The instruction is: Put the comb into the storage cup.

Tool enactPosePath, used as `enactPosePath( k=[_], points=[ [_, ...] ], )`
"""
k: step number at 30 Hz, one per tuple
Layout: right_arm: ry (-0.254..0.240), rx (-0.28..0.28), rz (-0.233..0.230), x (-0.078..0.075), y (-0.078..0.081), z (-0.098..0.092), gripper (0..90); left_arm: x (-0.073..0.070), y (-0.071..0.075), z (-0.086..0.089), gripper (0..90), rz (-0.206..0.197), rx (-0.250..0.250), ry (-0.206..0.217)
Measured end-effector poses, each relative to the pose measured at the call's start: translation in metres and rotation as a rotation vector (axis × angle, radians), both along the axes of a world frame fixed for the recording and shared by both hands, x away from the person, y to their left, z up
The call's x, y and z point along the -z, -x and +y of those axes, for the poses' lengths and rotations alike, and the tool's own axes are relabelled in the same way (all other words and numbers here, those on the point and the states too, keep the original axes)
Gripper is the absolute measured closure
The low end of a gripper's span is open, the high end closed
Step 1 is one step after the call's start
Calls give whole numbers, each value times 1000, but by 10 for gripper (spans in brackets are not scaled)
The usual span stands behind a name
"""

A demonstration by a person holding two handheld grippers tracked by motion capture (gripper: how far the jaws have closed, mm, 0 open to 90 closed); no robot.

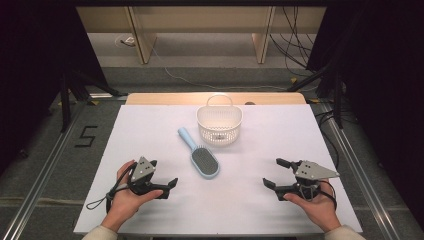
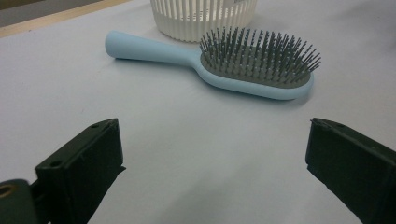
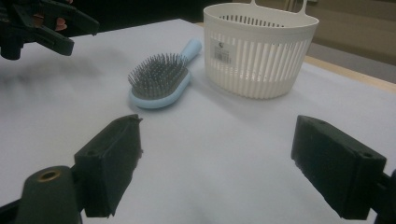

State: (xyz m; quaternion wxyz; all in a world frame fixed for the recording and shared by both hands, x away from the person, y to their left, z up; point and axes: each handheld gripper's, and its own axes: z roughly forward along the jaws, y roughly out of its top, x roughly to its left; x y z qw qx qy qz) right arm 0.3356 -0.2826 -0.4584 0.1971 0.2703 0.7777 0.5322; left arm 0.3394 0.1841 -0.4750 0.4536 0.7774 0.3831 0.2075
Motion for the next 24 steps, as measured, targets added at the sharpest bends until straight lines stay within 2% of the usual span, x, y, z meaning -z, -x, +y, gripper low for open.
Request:
enactPosePath(
  k=[8, 10, 11, 13, 15, 16, 17, 18, 19, 20, 21, 24],
  points=[
    [-3, 0, -1, 0, 0, 0, 170, -1, 0, 0, 66, -12, -3, -9],
    [-4, 0, 2, 0, 0, 0, 172, -4, -1, 1, 165, -19, -8, -11],
    [-2, 1, 3, 0, 0, 0, 172, -8, -5, 1, 222, -35, -15, -32],
    [-6, 4, 4, 0, -1, 0, 172, -12, -12, 0, 419, -44, -2, -27],
    [-3, 10, 5, 0, -1, 1, 171, -13, -16, 0, 549, -30, 10, -21],
    [-3, 10, 5, 0, -1, 1, 171, -13, -20, -1, 549, -20, 11, -27],
    [9, 14, -1, -1, -1, 1, 172, -12, -30, -3, 711, 6, 1, -41],
    [13, 16, -5, -2, -1, 1, 173, -10, -36, -5, 761, 27, -12, -36],
    [16, 17, -8, -2, -1, 1, 173, -10, -36, -5, 811, 27, -12, -36],
    [16, 17, -8, -2, -1, 1, 173, -9, -43, -7, 811, 48, -26, -46],
    [16, 18, -6, -2, -1, 2, 174, -9, -55, -11, 876, 72, -39, -58],
    [18, 20, -5, -1, -2, 1, 175, -11, -78, -20, 896, 87, -43, -63]
  ],
)
